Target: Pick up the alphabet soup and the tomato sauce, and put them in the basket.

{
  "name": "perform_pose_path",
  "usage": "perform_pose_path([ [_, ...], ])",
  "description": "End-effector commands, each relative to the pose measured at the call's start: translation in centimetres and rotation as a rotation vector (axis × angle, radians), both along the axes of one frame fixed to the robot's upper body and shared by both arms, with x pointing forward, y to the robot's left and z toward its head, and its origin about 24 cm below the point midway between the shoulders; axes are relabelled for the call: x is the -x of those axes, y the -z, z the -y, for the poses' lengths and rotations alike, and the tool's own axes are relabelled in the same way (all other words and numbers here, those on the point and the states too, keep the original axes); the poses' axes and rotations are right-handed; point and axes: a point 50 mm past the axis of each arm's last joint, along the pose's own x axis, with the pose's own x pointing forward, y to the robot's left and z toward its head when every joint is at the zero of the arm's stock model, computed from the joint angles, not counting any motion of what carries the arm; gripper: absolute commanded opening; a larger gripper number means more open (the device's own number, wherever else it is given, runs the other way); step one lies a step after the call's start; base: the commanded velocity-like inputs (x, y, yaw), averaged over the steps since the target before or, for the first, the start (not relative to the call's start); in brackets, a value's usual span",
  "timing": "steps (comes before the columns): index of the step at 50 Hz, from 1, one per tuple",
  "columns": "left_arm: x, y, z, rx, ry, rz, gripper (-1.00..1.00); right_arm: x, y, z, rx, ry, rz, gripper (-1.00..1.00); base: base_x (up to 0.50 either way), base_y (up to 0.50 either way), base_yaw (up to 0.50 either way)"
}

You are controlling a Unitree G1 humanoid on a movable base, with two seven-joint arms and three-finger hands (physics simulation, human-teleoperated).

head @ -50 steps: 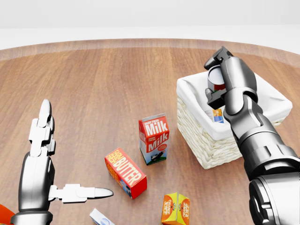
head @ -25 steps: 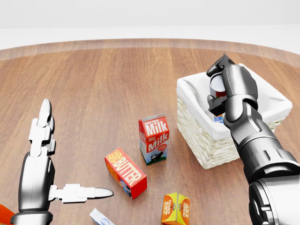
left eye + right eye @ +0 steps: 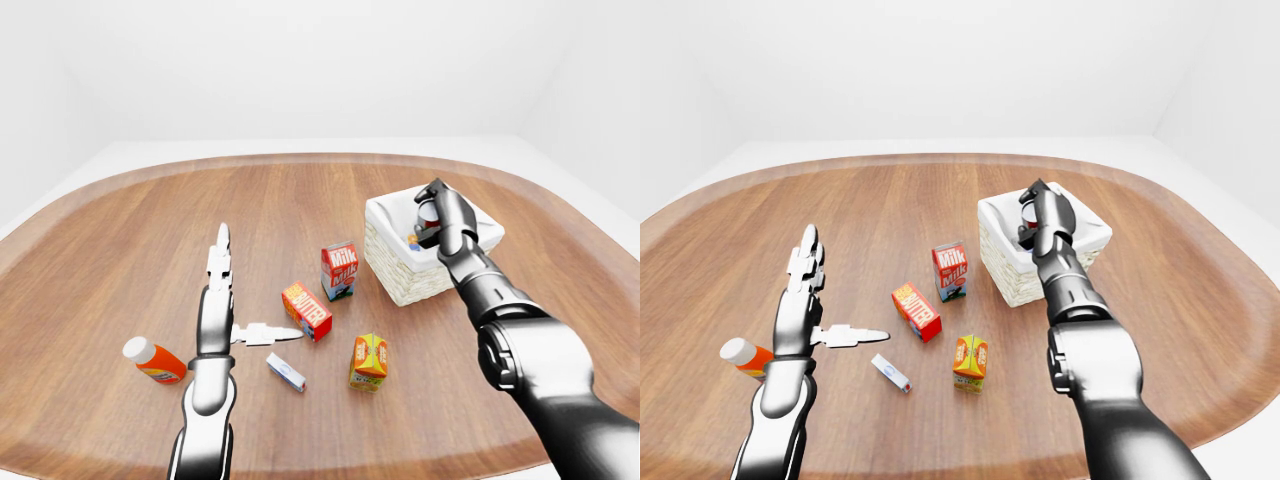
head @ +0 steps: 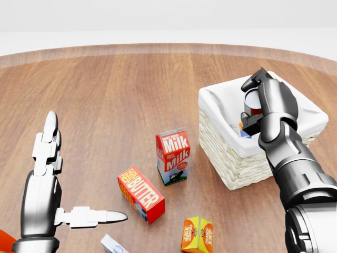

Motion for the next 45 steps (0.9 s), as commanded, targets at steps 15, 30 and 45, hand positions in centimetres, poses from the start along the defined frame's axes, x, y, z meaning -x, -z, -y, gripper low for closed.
perform_pose_path([
  [15, 0.1, -0.1, -0.1, -0.008, 0.000, 0.003, 1.00, 0.0, -0.4, 0.4, -0.009, 0.042, 0.046, 1.00, 0.00, 0.00, 0.00],
  [30, 0.1, -0.1, 0.0, -0.010, 0.001, 0.005, 1.00, 0.1, 0.0, 0.3, -0.009, 0.037, 0.032, 1.00, 0.00, 0.00, 0.00],
  [45, 0.1, -0.2, 0.0, -0.011, 0.002, 0.007, 1.00, -0.3, -1.3, 0.3, -0.005, 0.028, 0.055, 1.00, 0.00, 0.00, 0.00],
])
